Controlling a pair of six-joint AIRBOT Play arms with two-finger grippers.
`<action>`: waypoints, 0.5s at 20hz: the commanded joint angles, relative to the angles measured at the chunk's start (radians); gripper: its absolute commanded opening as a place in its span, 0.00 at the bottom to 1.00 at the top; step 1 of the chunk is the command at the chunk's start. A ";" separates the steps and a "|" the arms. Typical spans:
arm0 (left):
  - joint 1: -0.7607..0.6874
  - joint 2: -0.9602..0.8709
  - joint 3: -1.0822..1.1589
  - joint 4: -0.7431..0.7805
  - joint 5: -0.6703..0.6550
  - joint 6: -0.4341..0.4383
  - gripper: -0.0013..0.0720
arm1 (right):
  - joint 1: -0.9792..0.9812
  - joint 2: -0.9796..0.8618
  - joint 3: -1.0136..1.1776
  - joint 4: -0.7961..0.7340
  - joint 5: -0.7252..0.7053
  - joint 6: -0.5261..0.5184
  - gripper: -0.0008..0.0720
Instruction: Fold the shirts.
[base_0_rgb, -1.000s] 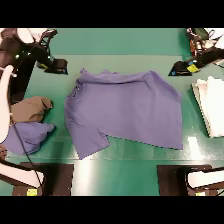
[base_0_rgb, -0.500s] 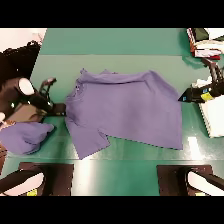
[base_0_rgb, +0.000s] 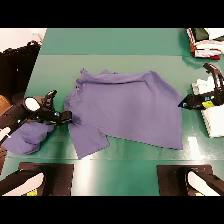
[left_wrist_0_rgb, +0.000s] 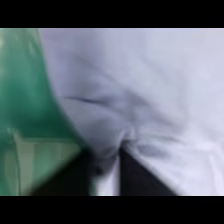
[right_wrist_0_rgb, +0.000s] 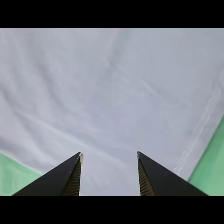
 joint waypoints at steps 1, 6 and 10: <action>0.000 0.006 0.021 -0.016 -0.011 0.013 0.05 | -0.006 0.015 -0.026 -0.082 0.076 0.001 0.56; 0.000 0.068 0.112 -0.018 -0.070 0.071 0.05 | -0.200 0.014 -0.257 -0.087 0.102 0.000 0.63; 0.000 0.089 0.119 -0.018 -0.062 0.071 0.05 | -0.346 0.014 -0.447 -0.086 0.078 -0.009 0.74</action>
